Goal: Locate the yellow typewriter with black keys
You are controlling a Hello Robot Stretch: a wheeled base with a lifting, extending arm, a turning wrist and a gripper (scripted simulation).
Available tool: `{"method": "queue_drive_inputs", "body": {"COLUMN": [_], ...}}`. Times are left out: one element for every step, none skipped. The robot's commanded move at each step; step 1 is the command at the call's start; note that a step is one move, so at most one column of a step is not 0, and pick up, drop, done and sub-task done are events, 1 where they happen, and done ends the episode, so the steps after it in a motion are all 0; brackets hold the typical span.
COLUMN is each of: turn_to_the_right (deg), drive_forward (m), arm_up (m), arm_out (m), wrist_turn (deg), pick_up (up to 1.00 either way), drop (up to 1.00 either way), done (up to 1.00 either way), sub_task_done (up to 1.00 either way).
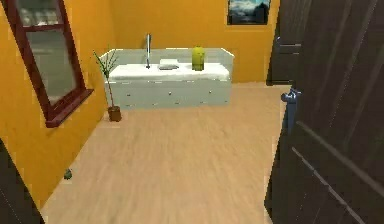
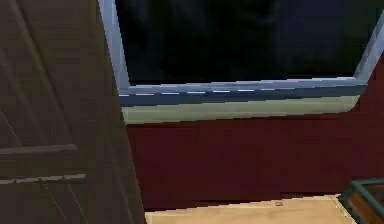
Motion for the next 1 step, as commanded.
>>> {"method": "queue_drive_inputs", "body": {"turn_to_the_right": [0.0], "drive_forward": [1.0], "arm_up": [0.0], "arm_out": [0.0], "wrist_turn": [0.0], "pick_up": [0.0], "drop": [0.0], "done": [0.0], "sub_task_done": [0.0]}}
